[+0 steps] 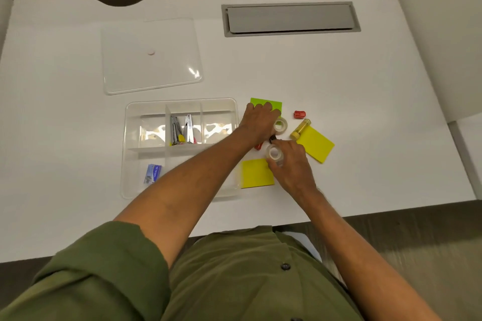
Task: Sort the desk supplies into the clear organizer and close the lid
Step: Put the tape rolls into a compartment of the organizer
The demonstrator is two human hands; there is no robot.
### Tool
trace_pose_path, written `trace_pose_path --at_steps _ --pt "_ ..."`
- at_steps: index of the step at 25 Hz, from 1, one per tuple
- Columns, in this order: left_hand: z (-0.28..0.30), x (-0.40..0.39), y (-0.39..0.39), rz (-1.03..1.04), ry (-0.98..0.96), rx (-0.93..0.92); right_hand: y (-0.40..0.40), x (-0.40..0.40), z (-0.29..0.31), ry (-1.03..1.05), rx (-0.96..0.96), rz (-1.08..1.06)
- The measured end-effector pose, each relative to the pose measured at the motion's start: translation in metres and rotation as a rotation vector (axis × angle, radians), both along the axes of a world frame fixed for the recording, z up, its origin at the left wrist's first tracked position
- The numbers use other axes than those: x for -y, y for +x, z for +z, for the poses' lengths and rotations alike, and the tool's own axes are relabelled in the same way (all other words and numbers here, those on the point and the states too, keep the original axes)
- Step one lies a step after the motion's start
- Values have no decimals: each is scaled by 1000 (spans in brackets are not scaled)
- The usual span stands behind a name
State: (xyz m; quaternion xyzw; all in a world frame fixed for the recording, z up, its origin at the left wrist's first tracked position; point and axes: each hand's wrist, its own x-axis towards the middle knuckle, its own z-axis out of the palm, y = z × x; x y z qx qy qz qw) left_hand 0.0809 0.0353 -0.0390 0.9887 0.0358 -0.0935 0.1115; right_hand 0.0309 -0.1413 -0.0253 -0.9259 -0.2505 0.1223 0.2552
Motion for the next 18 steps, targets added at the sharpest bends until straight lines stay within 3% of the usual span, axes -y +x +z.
trace_pose_path --at_steps 5,9,13,18 --pt "2 14 18 -84 -26 -76 -1 4 1 19 -25 -5" --pt "-1 27 21 -114 -38 -16 -2 5 0 41 -42 -7" --pt "9 11 13 7 -271 63 0 3 1 105 -30 2" --pt "42 -50 -37 233 -456 306 7 -32 13 192 -2 -4"
